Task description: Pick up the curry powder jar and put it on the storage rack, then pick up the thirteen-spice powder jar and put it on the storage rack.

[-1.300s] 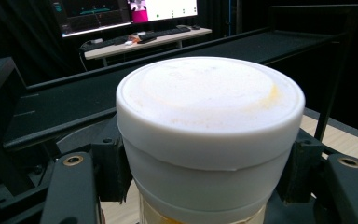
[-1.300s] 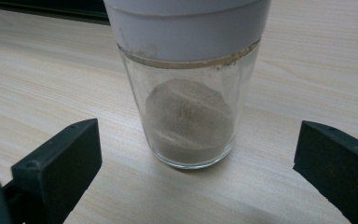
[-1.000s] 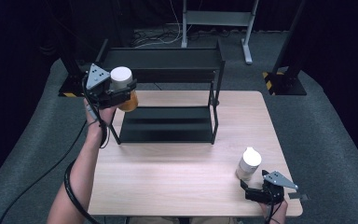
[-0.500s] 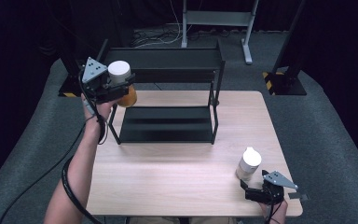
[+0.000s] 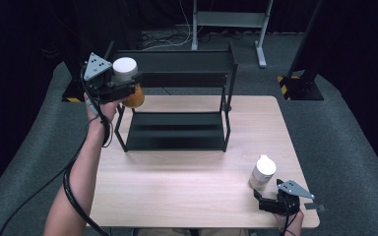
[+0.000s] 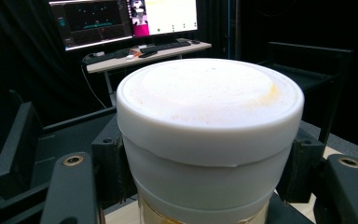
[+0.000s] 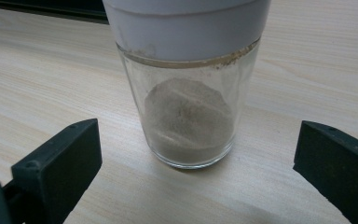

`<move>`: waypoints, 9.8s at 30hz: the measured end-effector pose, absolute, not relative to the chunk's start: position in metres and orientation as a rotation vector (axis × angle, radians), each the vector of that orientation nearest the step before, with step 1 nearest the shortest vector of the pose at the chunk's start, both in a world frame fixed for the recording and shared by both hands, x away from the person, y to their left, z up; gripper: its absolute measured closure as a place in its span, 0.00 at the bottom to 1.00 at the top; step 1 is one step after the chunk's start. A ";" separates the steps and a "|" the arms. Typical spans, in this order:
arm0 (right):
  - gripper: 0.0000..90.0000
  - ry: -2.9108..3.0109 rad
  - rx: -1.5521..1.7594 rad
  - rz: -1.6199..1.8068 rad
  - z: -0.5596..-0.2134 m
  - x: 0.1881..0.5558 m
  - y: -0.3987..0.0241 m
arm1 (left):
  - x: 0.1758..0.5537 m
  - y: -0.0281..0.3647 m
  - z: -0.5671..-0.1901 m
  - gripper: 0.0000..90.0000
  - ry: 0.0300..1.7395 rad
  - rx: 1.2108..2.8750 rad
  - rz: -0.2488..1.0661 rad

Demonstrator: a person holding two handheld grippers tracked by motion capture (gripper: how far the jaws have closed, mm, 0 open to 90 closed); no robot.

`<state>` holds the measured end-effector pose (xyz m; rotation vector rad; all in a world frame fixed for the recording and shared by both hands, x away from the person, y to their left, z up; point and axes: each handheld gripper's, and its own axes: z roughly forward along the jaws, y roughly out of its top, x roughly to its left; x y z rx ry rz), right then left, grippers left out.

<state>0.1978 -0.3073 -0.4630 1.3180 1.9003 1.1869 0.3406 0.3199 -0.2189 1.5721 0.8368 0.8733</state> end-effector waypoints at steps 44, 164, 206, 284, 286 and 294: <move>0.00 1.900 1.318 1.191 -0.463 0.198 -0.308 | 0.362 0.318 -0.184 0.38 0.871 1.491 0.880; 0.00 1.901 1.320 1.198 -0.463 0.198 -0.309 | 0.414 0.294 -0.149 0.00 0.911 1.963 0.715; 0.00 1.903 1.329 1.194 -0.463 0.199 -0.309 | 0.336 0.300 -0.422 0.00 1.095 2.213 0.328; 0.14 1.846 1.243 1.142 -0.451 0.226 -0.273 | 0.300 0.293 -0.443 0.00 1.137 2.097 0.481; 0.23 1.842 1.257 1.135 -0.453 0.227 -0.272 | 0.299 0.293 -0.443 0.00 1.137 2.096 0.482; 0.33 1.830 1.286 1.145 -0.458 0.227 -0.271 | 0.299 0.293 -0.443 0.01 1.130 2.097 0.482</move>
